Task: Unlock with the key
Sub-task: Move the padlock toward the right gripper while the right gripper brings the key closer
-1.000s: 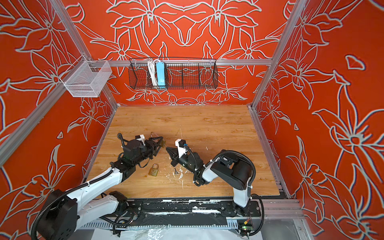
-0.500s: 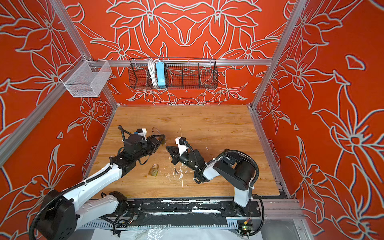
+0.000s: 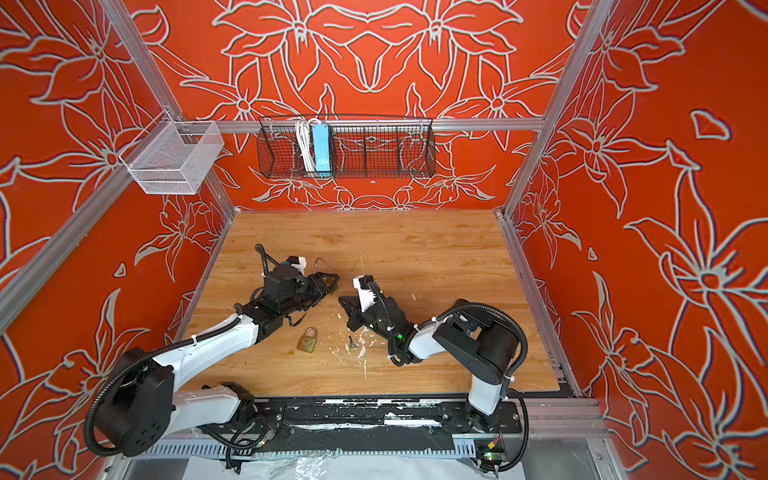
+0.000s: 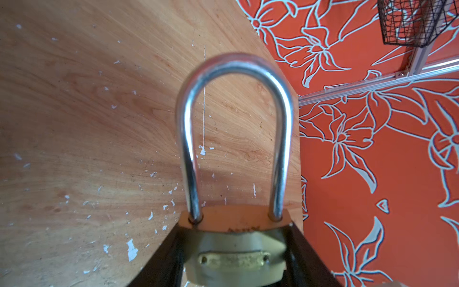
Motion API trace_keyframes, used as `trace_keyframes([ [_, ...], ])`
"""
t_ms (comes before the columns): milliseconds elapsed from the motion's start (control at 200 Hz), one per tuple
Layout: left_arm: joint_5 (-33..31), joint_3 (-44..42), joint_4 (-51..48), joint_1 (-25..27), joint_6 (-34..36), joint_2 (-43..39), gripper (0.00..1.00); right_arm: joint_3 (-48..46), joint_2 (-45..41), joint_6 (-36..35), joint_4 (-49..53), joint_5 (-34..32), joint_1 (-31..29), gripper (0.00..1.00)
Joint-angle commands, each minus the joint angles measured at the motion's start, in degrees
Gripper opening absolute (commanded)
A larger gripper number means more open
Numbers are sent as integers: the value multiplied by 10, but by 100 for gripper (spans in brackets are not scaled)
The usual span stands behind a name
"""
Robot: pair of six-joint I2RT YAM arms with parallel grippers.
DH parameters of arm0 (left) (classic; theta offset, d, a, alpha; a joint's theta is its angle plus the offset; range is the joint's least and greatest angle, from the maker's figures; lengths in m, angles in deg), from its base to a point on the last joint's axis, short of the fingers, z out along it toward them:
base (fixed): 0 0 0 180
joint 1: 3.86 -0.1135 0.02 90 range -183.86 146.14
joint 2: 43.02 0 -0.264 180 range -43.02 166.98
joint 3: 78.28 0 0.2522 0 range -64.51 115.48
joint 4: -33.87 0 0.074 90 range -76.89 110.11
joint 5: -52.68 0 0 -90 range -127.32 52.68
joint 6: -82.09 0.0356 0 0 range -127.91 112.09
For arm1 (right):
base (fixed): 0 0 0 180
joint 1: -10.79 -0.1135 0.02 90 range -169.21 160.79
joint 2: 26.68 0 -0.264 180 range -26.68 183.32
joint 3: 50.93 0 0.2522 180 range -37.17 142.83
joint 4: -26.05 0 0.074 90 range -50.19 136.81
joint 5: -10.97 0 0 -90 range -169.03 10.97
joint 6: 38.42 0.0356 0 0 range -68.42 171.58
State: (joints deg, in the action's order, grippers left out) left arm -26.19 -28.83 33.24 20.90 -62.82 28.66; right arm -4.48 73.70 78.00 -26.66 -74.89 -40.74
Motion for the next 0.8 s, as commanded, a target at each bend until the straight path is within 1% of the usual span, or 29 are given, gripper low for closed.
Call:
trace_keyframes([
  [0, 55, -13, -1, 30, 45, -15, 0, 8, -35, 9, -58, -16, 17, 0],
  [155, 48, -26, 27, 31, 65, -16, 0, 12, -50, 7, -40, -14, 19, 0],
  [245, 49, -41, 58, 33, 66, -16, 0, 13, -51, 9, -41, -16, 20, 0],
  [380, 52, -48, 75, 34, 73, -22, 0, 23, -53, 6, -29, -14, 19, 0],
  [460, 47, -44, 62, 38, 81, -29, 0, 29, -50, 4, -28, -12, 20, 0],
  [571, 43, -45, 58, 39, 74, -37, 0, 33, -44, 3, -44, -4, 19, 0],
  [731, 59, -50, 76, 46, 58, -41, 0, 49, -19, 14, -60, 8, 18, 0],
  [796, 42, -41, 54, 54, 69, -46, 0, 50, -9, 19, -74, 5, 19, 0],
])
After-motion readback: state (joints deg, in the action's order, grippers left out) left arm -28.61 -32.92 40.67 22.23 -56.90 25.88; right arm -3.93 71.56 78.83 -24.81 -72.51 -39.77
